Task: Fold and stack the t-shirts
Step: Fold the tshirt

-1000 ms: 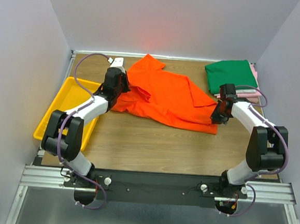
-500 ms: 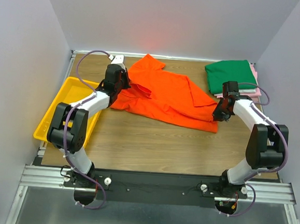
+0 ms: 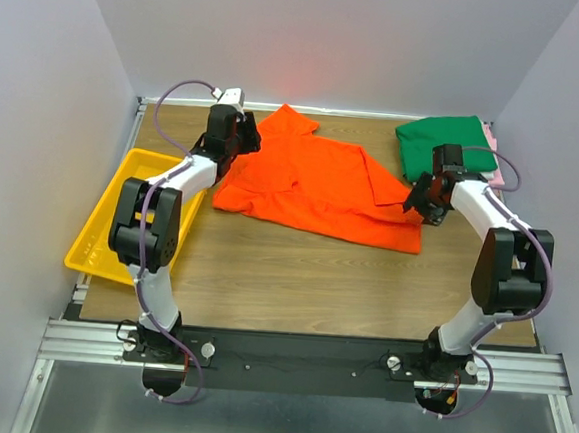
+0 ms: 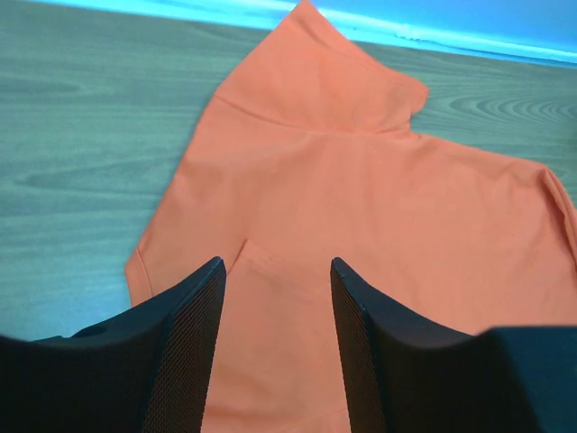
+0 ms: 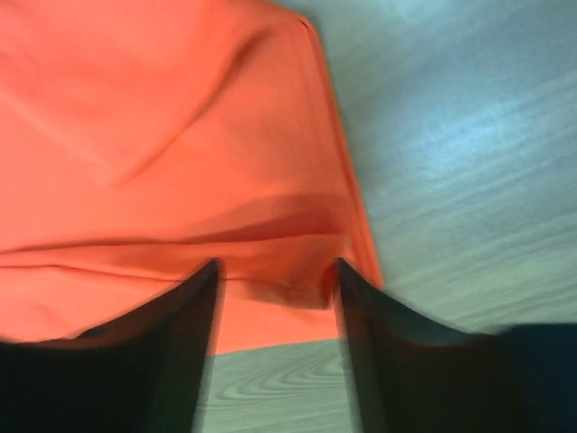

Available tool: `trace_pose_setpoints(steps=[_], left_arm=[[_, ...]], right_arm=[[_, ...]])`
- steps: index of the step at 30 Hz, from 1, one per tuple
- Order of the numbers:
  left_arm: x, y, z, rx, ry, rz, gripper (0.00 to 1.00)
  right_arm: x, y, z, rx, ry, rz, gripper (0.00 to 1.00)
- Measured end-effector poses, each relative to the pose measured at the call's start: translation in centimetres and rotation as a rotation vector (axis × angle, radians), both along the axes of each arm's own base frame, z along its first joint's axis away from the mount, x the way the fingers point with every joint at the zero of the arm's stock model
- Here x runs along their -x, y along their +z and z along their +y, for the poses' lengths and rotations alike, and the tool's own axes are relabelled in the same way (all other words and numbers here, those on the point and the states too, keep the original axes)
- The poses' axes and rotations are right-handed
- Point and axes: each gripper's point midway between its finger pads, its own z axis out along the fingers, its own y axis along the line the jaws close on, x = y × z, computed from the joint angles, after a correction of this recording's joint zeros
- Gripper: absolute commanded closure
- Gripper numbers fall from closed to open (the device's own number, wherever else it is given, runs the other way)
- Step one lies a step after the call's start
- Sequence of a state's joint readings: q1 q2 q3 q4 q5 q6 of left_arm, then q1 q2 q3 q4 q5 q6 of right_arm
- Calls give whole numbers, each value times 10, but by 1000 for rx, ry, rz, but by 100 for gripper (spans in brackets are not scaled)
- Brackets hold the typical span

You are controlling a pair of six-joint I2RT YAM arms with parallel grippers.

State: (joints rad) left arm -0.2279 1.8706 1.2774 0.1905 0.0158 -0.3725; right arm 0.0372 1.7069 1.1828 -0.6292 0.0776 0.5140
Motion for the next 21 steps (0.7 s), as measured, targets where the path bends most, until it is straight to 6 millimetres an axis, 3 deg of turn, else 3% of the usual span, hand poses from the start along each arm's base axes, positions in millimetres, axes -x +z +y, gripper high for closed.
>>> trace_pose_setpoints(steps=[4, 7, 11, 15, 21], left_arm=[[-1, 16, 0, 12, 3, -25, 39], [9, 22, 1, 17, -3, -37, 39], [35, 7, -4, 43, -39, -17, 40], [56, -23, -17, 73, -85, 43, 40], [68, -51, -42, 118, -154, 86, 41]], right_arm=[[-9, 20, 1, -5, 17, -64, 29], [-8, 41, 1, -1, 24, -123, 29], [-3, 61, 7, -22, 51, -205, 29], [9, 45, 25, -81, 107, -200, 29], [32, 11, 61, -171, 208, -129, 28]])
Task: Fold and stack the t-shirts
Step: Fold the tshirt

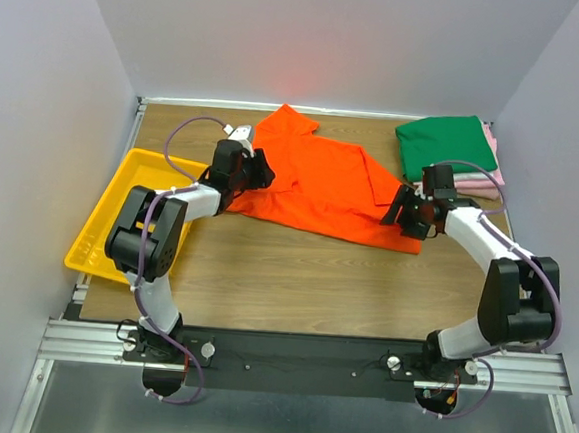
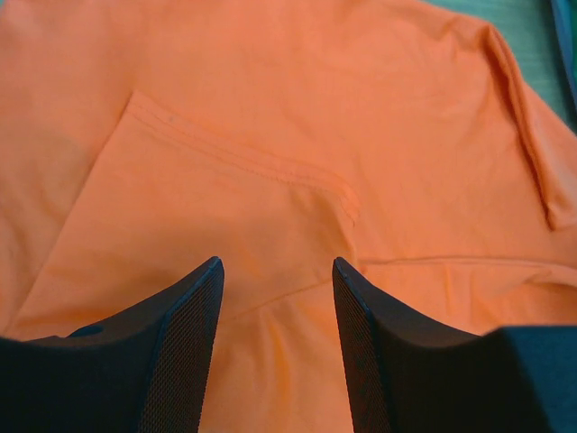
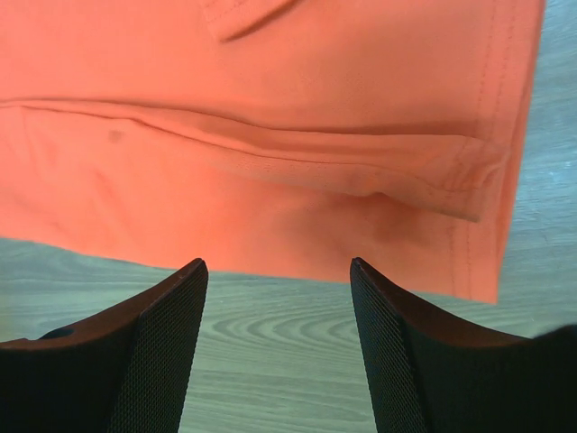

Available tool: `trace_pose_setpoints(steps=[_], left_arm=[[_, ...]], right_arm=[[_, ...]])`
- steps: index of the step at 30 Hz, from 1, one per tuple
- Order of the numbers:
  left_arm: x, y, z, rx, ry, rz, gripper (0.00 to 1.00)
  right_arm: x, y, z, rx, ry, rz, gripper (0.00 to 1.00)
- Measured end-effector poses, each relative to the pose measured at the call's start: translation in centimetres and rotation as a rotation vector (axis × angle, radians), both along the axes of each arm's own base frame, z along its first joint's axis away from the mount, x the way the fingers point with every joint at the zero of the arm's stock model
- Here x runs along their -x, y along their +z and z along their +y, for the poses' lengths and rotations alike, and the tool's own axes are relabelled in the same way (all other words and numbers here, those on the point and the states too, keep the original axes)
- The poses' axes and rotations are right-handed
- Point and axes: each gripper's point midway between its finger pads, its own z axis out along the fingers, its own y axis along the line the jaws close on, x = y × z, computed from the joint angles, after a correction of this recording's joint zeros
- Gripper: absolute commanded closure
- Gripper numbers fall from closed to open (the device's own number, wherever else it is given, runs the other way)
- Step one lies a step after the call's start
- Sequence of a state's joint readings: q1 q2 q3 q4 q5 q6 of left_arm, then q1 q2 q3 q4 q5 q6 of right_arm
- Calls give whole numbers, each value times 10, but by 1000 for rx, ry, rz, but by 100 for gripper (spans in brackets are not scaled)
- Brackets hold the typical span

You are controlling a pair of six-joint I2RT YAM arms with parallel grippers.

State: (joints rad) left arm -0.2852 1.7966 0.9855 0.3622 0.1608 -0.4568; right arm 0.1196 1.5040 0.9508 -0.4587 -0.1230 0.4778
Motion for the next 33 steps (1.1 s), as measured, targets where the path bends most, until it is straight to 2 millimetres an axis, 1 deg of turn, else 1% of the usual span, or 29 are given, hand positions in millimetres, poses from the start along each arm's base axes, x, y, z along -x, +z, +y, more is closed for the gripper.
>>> trace_pose_setpoints(steps=[1, 4, 8, 13, 17, 22, 27, 30, 33], left_arm=[[2, -4, -1, 0, -3, 9, 41], [10, -19, 0, 0, -4, 43, 41], [13, -24, 1, 2, 0, 54, 41], [17, -29, 2, 2, 0, 58, 41], [24, -39, 4, -6, 1, 80, 41], [31, -50, 6, -15, 1, 104, 41], [35, -57, 10, -23, 10, 114, 41], [35, -57, 10, -21, 12, 106, 41], [36, -57, 10, -18, 14, 98, 41]], right_arm=[[1, -3, 3, -12, 11, 5, 28], [-2, -9, 5, -15, 14, 10, 28], [-8, -17, 0, 12, 4, 18, 28], [-38, -15, -11, 90, -26, -16, 28], [-51, -10, -15, 112, -40, -46, 28], [-51, -8, -15, 113, -42, -54, 28], [-39, 3, -12, 94, -30, -88, 28], [-31, 8, -2, 56, 0, -113, 28], [-24, 0, 6, 25, 27, -100, 28]])
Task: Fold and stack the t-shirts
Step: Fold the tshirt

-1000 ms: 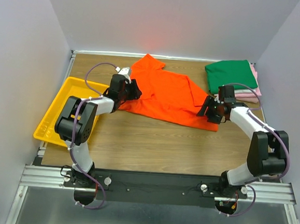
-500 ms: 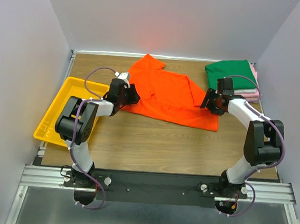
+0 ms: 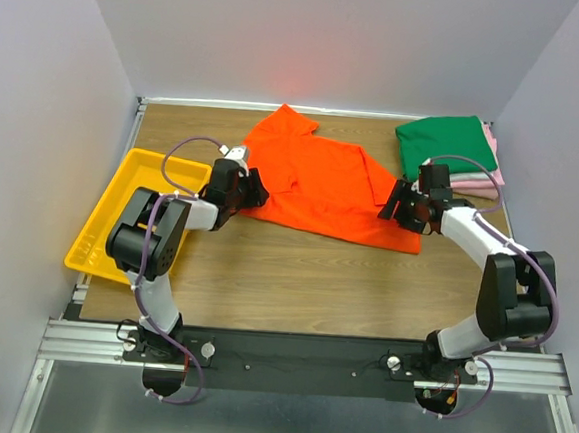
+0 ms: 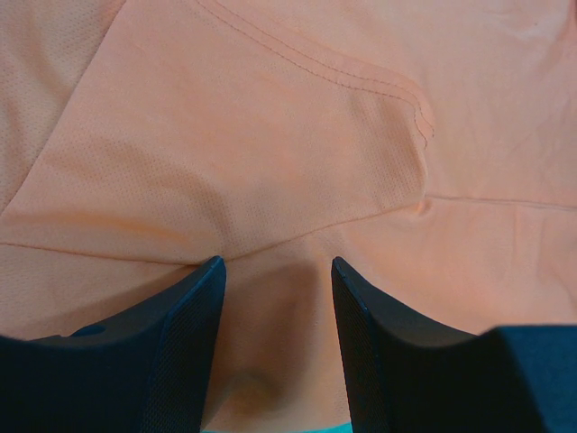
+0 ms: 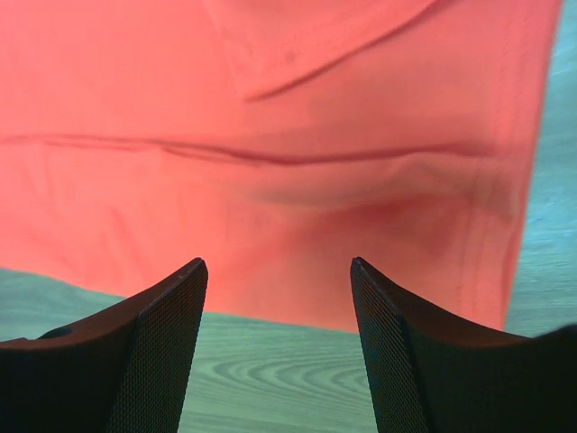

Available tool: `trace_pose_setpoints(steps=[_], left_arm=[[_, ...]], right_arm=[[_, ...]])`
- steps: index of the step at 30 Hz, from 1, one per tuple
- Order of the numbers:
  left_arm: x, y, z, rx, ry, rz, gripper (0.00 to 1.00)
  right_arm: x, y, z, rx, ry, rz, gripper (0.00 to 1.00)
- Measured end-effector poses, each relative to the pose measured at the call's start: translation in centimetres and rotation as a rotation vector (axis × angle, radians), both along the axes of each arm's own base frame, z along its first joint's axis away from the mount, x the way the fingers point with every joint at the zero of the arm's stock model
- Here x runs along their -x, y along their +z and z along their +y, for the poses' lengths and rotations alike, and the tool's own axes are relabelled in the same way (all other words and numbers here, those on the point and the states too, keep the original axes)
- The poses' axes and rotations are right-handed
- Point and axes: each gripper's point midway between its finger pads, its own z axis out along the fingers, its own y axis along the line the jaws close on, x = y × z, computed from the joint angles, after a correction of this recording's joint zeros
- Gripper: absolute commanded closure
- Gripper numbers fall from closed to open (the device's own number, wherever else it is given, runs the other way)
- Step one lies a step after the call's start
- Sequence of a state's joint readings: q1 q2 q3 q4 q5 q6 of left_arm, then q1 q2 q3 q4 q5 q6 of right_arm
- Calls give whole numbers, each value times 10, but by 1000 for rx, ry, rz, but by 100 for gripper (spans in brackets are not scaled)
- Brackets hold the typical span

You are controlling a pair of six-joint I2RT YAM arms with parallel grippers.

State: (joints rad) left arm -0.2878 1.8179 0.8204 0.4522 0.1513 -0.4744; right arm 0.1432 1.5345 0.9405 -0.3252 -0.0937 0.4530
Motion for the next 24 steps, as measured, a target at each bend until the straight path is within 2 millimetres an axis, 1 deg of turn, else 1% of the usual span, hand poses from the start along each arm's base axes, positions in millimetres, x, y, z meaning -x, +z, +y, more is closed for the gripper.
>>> trace_pose_setpoints(steps=[6, 8, 10, 15, 19, 24], left_arm=[[9, 0, 2, 13, 8, 2, 42], [14, 0, 3, 20, 14, 6, 43], [19, -1, 4, 26, 17, 11, 43], [34, -1, 7, 45, 30, 27, 43], [47, -1, 8, 56, 34, 39, 43], [73, -1, 8, 67, 33, 57, 43]], right_arm=[[15, -25, 7, -32, 30, 71, 28], [26, -37, 7, -33, 29, 109, 28], [33, -44, 6, -36, 21, 131, 28], [42, -44, 6, -51, -1, 132, 28], [59, -43, 7, -75, -16, 144, 28], [87, -43, 5, -89, -31, 179, 28]])
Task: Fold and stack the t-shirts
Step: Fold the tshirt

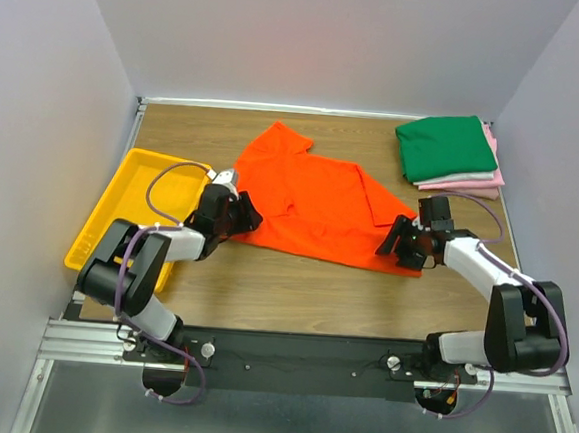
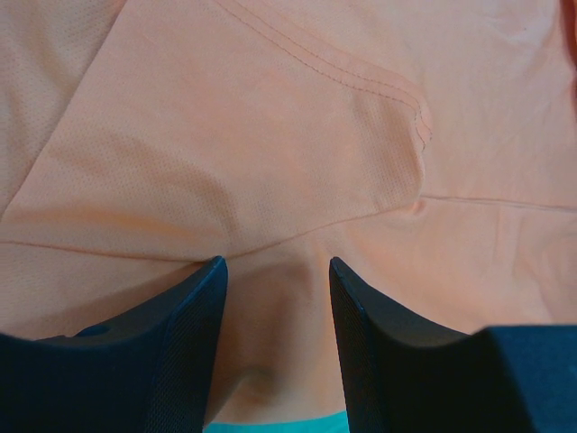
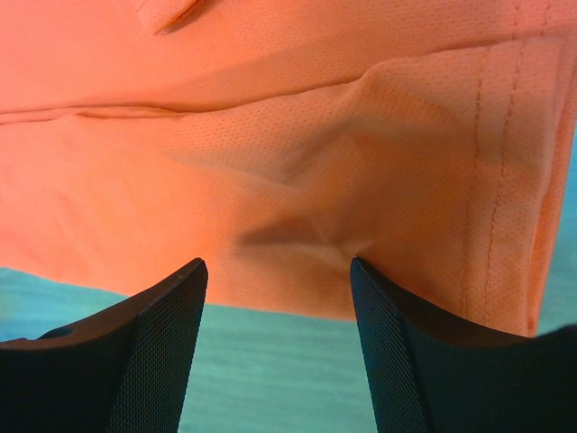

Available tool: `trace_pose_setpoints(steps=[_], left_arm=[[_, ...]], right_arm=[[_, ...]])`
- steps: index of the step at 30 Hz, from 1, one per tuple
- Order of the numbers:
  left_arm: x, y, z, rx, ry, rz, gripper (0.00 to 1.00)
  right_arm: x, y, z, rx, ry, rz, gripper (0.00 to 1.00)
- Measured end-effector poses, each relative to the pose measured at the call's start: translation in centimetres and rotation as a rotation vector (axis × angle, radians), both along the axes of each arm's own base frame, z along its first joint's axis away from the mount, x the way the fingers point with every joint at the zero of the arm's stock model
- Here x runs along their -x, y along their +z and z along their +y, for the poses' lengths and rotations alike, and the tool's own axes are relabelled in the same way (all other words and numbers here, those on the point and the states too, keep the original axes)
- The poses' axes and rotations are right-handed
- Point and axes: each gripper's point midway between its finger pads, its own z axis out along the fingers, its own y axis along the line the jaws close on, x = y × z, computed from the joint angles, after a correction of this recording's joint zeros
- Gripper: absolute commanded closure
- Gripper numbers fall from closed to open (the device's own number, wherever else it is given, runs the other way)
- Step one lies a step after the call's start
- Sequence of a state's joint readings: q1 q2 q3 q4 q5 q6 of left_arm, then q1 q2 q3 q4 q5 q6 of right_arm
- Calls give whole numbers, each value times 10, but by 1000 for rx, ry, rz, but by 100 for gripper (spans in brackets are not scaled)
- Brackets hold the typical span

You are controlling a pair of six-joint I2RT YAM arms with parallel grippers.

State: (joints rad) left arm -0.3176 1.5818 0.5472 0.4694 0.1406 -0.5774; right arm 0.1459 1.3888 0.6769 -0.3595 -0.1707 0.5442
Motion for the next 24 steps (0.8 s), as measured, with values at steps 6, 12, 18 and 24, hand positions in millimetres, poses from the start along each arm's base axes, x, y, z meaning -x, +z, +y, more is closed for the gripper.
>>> trace_pose_setpoints(steps=[6, 12, 18, 24], left_arm=[[21, 15, 4, -3, 15, -3, 43], [17, 64, -12, 31, -5, -116, 43], [-2, 81, -27, 40, -22, -159, 43], [-9, 39, -36, 18, -44, -92, 43]], right_arm=[[16, 17, 0, -12, 2, 4, 28], [-9, 53, 6, -28, 39, -86, 25], [-25, 42, 6, -2, 53, -55, 25], [-29, 10, -1, 49, 59, 11, 25]])
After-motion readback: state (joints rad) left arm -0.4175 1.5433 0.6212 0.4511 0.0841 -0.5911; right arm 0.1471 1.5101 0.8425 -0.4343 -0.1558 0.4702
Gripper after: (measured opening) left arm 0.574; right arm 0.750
